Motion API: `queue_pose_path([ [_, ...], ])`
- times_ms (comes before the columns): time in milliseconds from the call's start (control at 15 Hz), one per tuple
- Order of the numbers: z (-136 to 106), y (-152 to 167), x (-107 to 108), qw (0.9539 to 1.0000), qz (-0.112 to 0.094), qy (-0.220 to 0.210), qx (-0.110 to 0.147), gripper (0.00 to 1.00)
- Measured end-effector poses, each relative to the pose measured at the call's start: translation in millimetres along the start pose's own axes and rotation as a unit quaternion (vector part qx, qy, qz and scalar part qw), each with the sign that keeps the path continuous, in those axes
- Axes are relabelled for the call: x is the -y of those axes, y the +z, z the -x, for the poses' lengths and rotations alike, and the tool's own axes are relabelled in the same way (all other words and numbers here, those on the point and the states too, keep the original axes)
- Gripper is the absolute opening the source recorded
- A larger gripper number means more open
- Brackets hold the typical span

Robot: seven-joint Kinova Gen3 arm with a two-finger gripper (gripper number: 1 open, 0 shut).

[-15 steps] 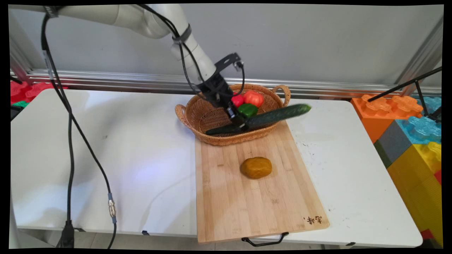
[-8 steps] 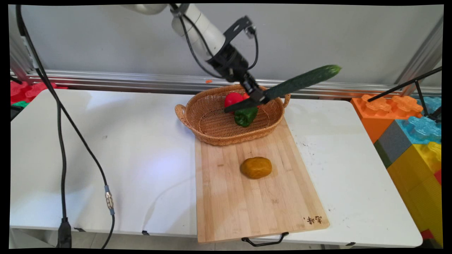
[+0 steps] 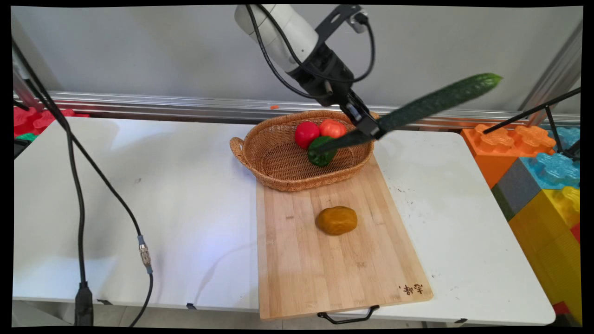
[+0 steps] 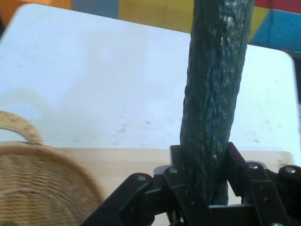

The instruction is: Place the picked object on the cutting board

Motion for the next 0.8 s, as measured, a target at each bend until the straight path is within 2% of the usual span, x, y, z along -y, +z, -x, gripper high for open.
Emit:
queue_pose_path([
  [267, 3.5, -0.7, -41.0, 0.9989, 0.017, -0.020, 0.038, 0.00],
  [800, 39.9, 10.7, -92.1, 0.9942, 0.029, -0.018, 0.102, 0.00],
])
